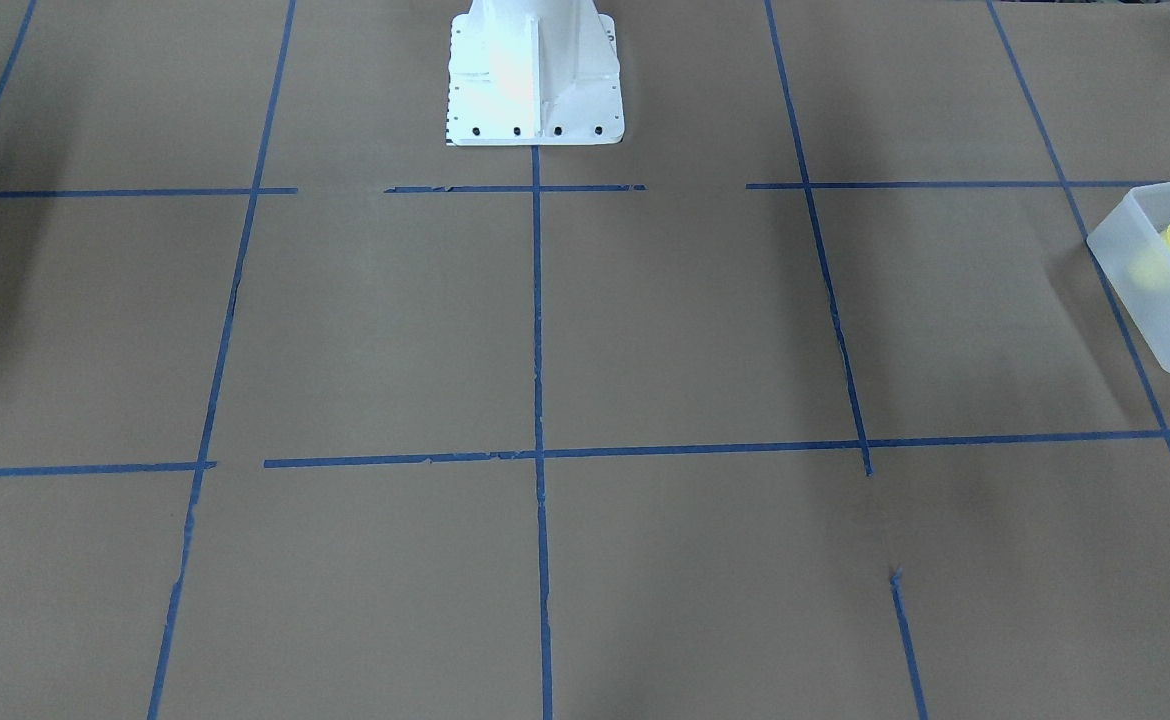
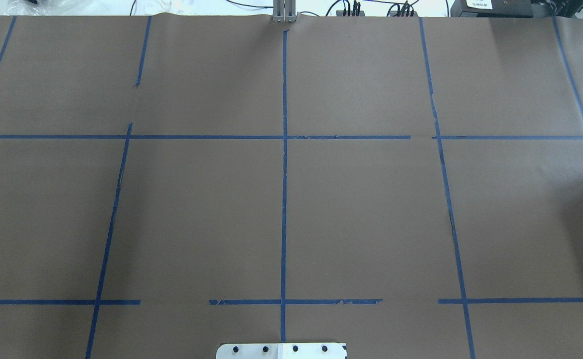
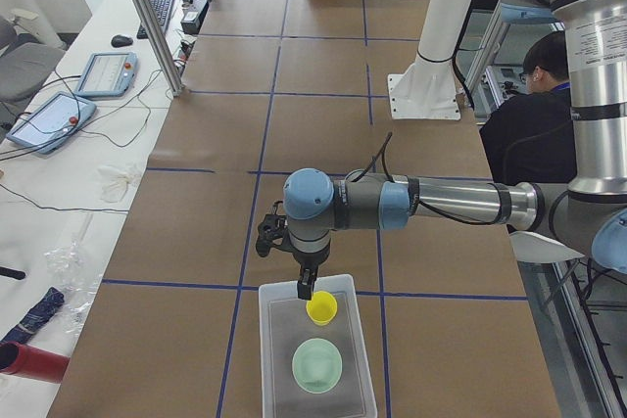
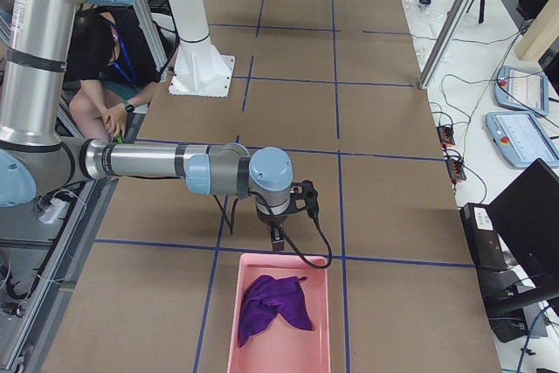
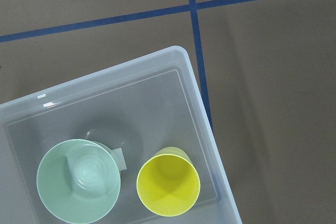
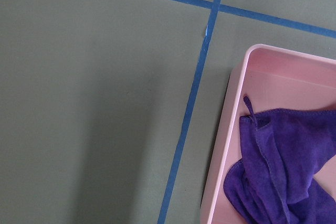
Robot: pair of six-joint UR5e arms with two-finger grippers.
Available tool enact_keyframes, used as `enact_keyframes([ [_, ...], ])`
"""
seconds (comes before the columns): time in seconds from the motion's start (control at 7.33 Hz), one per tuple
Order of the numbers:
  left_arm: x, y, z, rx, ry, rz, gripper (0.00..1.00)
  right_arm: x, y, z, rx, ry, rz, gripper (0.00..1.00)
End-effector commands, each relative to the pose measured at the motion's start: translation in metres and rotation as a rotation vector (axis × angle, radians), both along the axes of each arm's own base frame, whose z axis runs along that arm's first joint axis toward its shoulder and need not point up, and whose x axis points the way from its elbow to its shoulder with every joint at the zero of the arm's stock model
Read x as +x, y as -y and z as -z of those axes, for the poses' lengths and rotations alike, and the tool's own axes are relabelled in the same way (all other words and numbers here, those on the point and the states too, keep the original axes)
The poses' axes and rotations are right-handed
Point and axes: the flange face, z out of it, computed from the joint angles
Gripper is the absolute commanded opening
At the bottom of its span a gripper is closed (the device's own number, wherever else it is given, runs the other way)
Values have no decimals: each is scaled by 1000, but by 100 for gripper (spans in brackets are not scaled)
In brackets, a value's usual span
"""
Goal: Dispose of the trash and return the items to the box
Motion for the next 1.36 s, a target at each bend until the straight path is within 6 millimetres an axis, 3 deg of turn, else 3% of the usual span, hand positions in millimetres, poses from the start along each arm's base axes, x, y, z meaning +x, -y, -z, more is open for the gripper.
enact_keyframes([
  [0.0, 0, 1, -8, -24, -1, 0, 100, -1, -1, 1, 2, 0, 1, 100],
  [0.41, -2, -5, -14, -39, 1, 10, 100, -2, -1, 0, -1, 2, 4, 100],
  [0.82, -18, -7, -6, -24, 0, 51, 100, -5, 0, -1, -3, 2, 12, 100],
  [1.23, -19, -12, -18, -50, 6, 52, 100, -8, 0, -3, -9, 2, 20, 100],
])
